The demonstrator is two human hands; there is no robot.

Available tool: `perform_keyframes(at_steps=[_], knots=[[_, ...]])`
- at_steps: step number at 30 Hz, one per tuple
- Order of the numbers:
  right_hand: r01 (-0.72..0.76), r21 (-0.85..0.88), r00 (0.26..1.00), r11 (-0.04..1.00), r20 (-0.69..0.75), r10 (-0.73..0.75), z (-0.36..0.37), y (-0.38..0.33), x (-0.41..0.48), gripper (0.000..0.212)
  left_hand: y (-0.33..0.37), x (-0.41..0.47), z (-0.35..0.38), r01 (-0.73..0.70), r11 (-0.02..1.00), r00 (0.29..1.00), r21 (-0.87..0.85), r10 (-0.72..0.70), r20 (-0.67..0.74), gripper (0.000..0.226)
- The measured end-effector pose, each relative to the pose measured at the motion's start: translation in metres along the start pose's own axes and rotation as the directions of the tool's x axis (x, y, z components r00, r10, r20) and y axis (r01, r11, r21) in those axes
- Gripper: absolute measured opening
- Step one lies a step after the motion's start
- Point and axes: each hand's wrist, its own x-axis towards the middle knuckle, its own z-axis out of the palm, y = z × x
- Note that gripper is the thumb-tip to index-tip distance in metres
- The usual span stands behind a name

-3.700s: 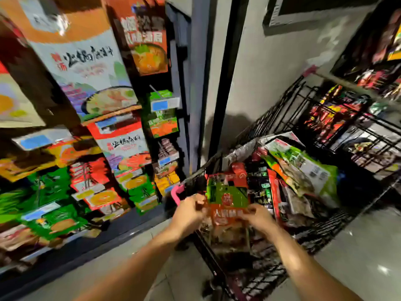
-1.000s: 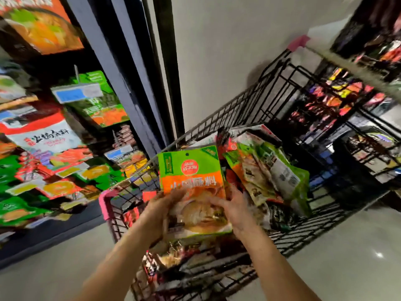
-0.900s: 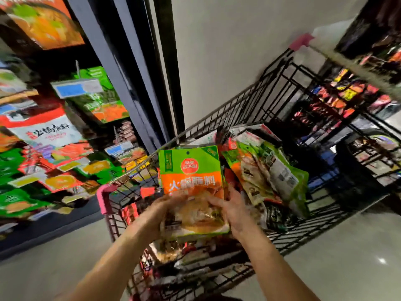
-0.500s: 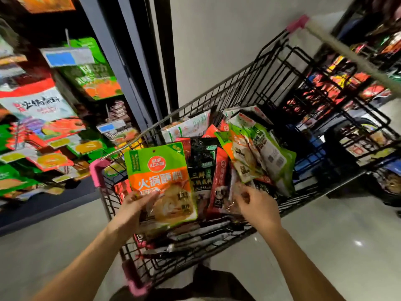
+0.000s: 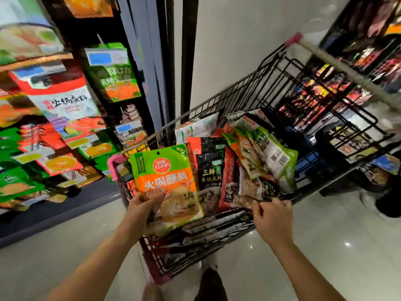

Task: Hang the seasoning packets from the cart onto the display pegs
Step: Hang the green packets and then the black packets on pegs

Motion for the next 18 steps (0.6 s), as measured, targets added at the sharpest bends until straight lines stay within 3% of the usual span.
perform_keyframes(at_steps=[4,7,9,11,14,18], knots=[[-0.044,-0.008,0.989,0.999,0.144,0.044,-0.002,-0.036,-0.021,0.053,0.01,-0.008,-0.028,-0.031,0.997,0.999,0.07,0.033,-0.024,0.039],[-0.04,0.0,0.957,0.999,0.287,0.039,-0.019,-0.065,-0.033,0.054,0.01,-0.018,-0.043,-0.037,0.999,0.999,0.035,0.038,-0.038,0.028],[-0.046,0.104,0.943,0.994,0.334,0.009,-0.029,-0.076,-0.027,0.047,0.007,-0.025,-0.048,0.02,1.0,0.999,0.011,-0.019,-0.03,0.039],[-0.152,0.232,0.913,0.961,0.406,0.047,-0.031,-0.079,-0.004,0.038,0.003,-0.029,-0.048,0.027,0.999,1.0,-0.017,-0.027,-0.01,0.06],[-0.278,0.312,0.859,0.908,0.503,0.091,-0.009,-0.076,0.046,0.021,0.003,-0.027,-0.036,0.045,0.998,0.999,-0.045,-0.044,0.008,0.063],[-0.203,0.337,0.82,0.919,0.572,-0.029,0.03,-0.082,0.095,0.063,0.004,-0.023,-0.013,0.052,0.993,0.998,-0.108,-0.055,-0.031,0.043]])
